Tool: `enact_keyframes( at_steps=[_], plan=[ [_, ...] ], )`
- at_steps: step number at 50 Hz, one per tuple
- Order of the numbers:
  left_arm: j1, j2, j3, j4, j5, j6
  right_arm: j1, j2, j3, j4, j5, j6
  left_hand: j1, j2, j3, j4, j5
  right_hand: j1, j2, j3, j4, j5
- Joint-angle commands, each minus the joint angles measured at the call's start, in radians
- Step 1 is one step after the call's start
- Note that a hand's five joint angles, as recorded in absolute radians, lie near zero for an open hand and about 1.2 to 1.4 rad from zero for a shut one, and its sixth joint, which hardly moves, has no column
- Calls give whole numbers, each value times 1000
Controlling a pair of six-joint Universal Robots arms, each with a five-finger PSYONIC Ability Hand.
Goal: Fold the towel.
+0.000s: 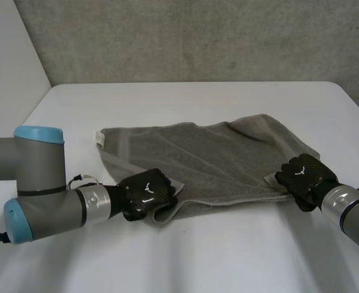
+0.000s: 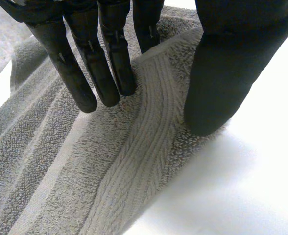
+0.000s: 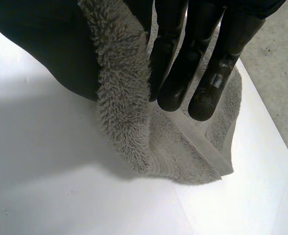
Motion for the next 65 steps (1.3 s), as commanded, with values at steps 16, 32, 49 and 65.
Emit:
enact_keyframes(
  at_steps=[16, 32, 49, 65],
  plan=[
    [-27, 315, -70, 178, -259, -281, 14, -170, -161, 37, 78, 198, 643, 650, 650, 650, 651, 366, 223, 209, 201, 278],
    [-23, 774, -73, 240, -689, -499, 18, -296, -606, 536, 59, 256, 643, 650, 650, 650, 651, 366, 223, 209, 201, 278],
    [-4, 437, -35, 128, -724, -485, 141, 58, -682, 591, 147, 94, 643, 650, 650, 650, 651, 366, 223, 209, 201, 278],
    [2, 326, 206, 892, -713, -488, 249, 175, -945, -287, 296, 92, 643, 650, 650, 650, 651, 366, 223, 209, 201, 278]
  ],
)
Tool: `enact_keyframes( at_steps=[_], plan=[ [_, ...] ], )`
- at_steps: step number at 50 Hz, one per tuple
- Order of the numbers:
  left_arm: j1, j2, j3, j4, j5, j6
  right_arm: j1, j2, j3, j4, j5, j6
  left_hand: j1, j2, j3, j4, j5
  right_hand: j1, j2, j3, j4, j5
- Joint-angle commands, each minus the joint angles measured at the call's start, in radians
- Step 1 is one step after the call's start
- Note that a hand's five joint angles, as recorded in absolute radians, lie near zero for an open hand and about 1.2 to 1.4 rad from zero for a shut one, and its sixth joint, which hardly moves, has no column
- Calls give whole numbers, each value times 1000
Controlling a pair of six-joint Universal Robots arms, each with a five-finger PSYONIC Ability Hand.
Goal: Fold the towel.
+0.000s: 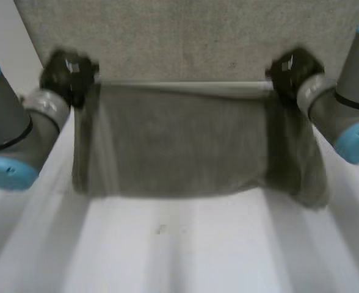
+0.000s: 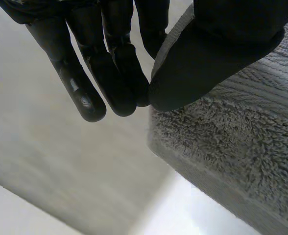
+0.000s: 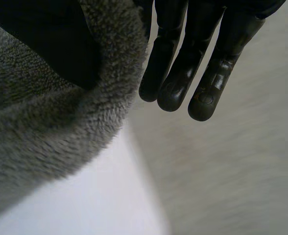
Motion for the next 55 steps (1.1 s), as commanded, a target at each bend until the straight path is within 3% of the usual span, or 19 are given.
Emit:
enact_keyframes(
  at_steps=[1, 5, 16, 23, 34, 37, 38, 39, 41, 47, 55],
  plan=[
    [-2, 46, 41, 523, 1, -18, 14, -122, 51, -626, 7, 35, 190, 178, 180, 179, 181, 366, 223, 209, 201, 263],
    [-2, 55, 36, 515, 1, -36, 14, -167, 119, -679, 2, 36, 190, 178, 180, 179, 181, 366, 223, 209, 201, 263],
    [31, 45, -154, 345, 13, -102, 17, -159, 270, -317, -42, 36, 190, 178, 180, 179, 181, 366, 223, 209, 201, 263],
    [51, 3, -379, 300, 65, -93, 15, -58, 429, -215, -128, 58, 190, 178, 180, 179, 181, 366, 223, 209, 201, 263],
    [93, -18, -504, 293, 91, -6, 0, 44, 515, -153, -136, 180, 190, 178, 180, 179, 181, 335, 192, 177, 169, 231],
    [111, -3, -513, 293, 91, -1, -11, 25, 532, -136, -142, 258, 190, 178, 180, 179, 181, 194, 51, 36, 28, 90],
    [114, 11, -517, 293, 91, -1, -17, 5, 543, -135, -147, 296, 190, 178, 180, 179, 181, 78, -65, -80, -88, -26],
    [116, 28, -522, 293, 91, -1, -31, -21, 558, -135, -154, 333, 190, 178, 180, 179, 181, -194, -337, -351, -359, -297],
    [119, 47, -530, 293, 91, -3, -55, -44, 578, -135, -166, 362, 190, 178, 180, 179, 181, -313, -456, -470, -478, -416],
    [133, 100, -560, 293, 90, -6, -156, -114, 636, -135, -243, 417, 190, 178, 180, 179, 181, -449, -592, -606, -614, -552],
    [133, 126, -612, 277, 91, -6, -242, -140, 650, -69, -314, 375, 190, 178, 180, 179, 181, -481, -624, -639, -647, -585]
  ],
)
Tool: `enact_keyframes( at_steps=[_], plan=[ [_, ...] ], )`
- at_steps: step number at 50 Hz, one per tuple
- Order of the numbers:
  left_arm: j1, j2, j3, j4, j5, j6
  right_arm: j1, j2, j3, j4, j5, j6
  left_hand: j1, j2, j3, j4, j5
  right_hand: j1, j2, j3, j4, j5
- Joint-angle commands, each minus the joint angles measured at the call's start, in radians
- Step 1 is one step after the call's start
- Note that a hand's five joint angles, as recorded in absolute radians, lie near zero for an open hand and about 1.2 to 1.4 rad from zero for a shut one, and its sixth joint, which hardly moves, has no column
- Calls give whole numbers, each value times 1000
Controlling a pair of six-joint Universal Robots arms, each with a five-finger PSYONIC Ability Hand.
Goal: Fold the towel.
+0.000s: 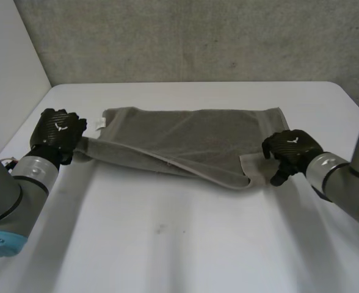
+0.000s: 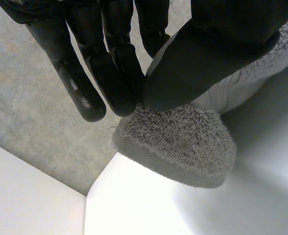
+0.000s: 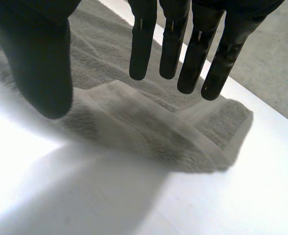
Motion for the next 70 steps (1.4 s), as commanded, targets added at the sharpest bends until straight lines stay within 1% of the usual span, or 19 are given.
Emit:
enact_keyframes(
  at_steps=[1, 3, 6, 8, 14, 16, 17, 19, 27, 41, 55, 57, 58, 59, 60, 62, 63, 65, 70],
  plan=[
    [1, 27, -50, -14, 1, 0, -88, -29, 16, 64, -74, -43, 188, 178, 180, 179, 181, -5, -4, 7, 5, 7],
    [-1, 29, -67, -27, 1, 0, -97, -51, -9, 154, -84, -147, 188, 178, 180, 179, 181, -8, -7, 4, 2, 4],
    [-1, 29, -73, -38, 2, 0, -102, -57, -27, 177, -89, -197, 188, 178, 180, 179, 181, -8, -7, 4, 2, 4],
    [-6, 29, -78, -61, 4, 1, -94, -57, -63, 182, -124, -276, 188, 178, 180, 179, 181, -8, -7, 4, 2, 4],
    [-3, 40, -78, -81, 11, 1, -83, -25, -135, 180, -197, -325, 188, 178, 180, 179, 181, -8, -7, 4, 2, 4],
    [1, 49, -76, -83, 11, 1, -66, 44, -211, 180, -253, -328, 188, 178, 180, 179, 181, -8, -7, 4, 2, 4],
    [1, 49, -76, -83, 11, 1, -66, 44, -211, 180, -253, -328, 188, 178, 180, 179, 181, -8, -7, 4, 2, 4],
    [1, 52, -76, -83, 10, 1, -43, 108, -291, 188, -278, -335, 188, 178, 180, 179, 181, -5, -4, 7, 5, 7],
    [1, 52, -84, -84, 10, 1, 0, 256, -432, 189, -276, -410, 188, 178, 180, 179, 181, -5, -4, 7, 5, 7],
    [4, 50, -89, -84, 13, 1, 10, 438, -535, 189, -275, -414, 188, 178, 180, 179, 181, -2, -1, 10, 8, 10],
    [13, 50, -87, -83, 19, 1, 21, 472, -552, 188, -269, -411, 188, 178, 180, 179, 181, 27, 28, 39, 38, 40],
    [13, 50, -87, -83, 21, 1, 29, 466, -549, 180, -260, -410, 188, 178, 180, 179, 181, 240, 241, 252, 251, 252],
    [13, 50, -87, -83, 21, 1, 29, 466, -549, 180, -259, -410, 188, 178, 180, 179, 181, 241, 243, 254, 252, 254],
    [13, 50, -87, -83, 21, 1, 33, 462, -546, 179, -250, -410, 188, 178, 180, 179, 181, 355, 356, 367, 365, 367],
    [13, 50, -87, -83, 21, 1, 33, 462, -546, 179, -250, -410, 188, 178, 180, 179, 181, 356, 357, 368, 366, 368],
    [13, 50, -87, -83, 19, 1, 36, 452, -544, 177, -218, -405, 188, 178, 180, 179, 181, 622, 623, 634, 632, 634],
    [13, 50, -87, -83, 19, 1, 36, 452, -544, 177, -218, -405, 188, 178, 180, 179, 181, 623, 624, 635, 634, 636],
    [11, 50, -87, -83, 19, 1, 36, 451, -544, 177, -187, -405, 188, 178, 180, 179, 181, 841, 843, 853, 852, 854],
    [11, 50, -87, -83, 19, 1, 36, 437, -538, 163, -163, -402, 188, 178, 180, 179, 181, 842, 844, 854, 853, 855]
  ],
)
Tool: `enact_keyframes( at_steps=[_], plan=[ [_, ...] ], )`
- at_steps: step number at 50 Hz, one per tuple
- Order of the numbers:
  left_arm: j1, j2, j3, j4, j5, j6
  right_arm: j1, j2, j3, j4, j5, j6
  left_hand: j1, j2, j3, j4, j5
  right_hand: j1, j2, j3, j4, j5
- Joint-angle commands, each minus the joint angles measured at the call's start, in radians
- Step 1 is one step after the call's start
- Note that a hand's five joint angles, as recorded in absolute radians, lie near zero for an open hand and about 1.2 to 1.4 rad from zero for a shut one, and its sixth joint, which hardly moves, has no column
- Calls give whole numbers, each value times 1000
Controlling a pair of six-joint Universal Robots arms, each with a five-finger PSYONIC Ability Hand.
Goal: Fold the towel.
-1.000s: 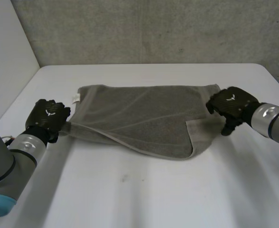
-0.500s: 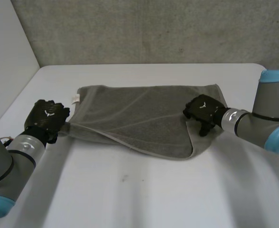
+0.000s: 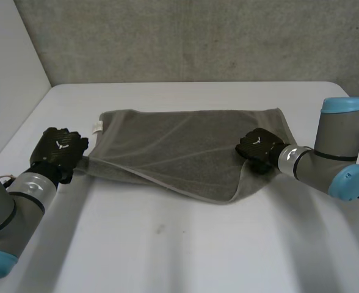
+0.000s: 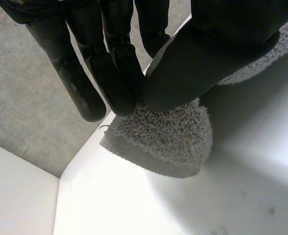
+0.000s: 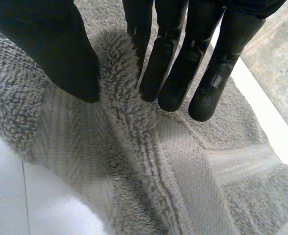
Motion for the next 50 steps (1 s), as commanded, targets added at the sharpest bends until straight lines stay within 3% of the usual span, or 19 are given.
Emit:
enact_keyframes(
  at_steps=[1, 13, 18, 28, 35, 39, 44, 47, 50],
  plan=[
    [-1, 0, 0, 0, -1, 0, 0, -16, 6, -14, 45, 3, 188, 178, 180, 179, 181, 355, 231, 229, 225, 311],
    [4, 5, 0, -22, -5, 0, -30, -280, 196, -78, 92, 135, 188, 178, 180, 179, 181, 355, 231, 229, 225, 311],
    [22, 46, 1, -98, -7, -2, -118, -432, 340, -63, 94, 137, 188, 178, 180, 179, 181, 355, 231, 229, 225, 311],
    [53, 226, 1, -353, -17, 0, -273, -772, 672, 1, 74, 126, 188, 178, 180, 179, 181, 355, 231, 229, 225, 311],
    [53, 349, -8, -618, -14, 2, -406, -961, 767, 200, 28, 27, 188, 178, 180, 179, 181, 355, 231, 229, 225, 311],
    [47, 390, -14, -655, -7, 0, -448, -992, 785, 276, -3, -39, 188, 178, 180, 179, 181, 355, 231, 229, 225, 311],
    [34, 385, -3, -594, -8, 0, -458, -987, 785, 267, -58, -79, 188, 178, 180, 179, 181, 355, 231, 229, 225, 311],
    [18, 306, 9, -473, -10, 9, -451, -851, 764, 163, -78, -56, 188, 178, 180, 179, 181, 355, 231, 229, 225, 311],
    [4, 252, 28, -436, -13, 11, -449, -792, 739, 121, -69, -33, 188, 178, 180, 179, 181, 355, 231, 229, 225, 311]
  ],
)
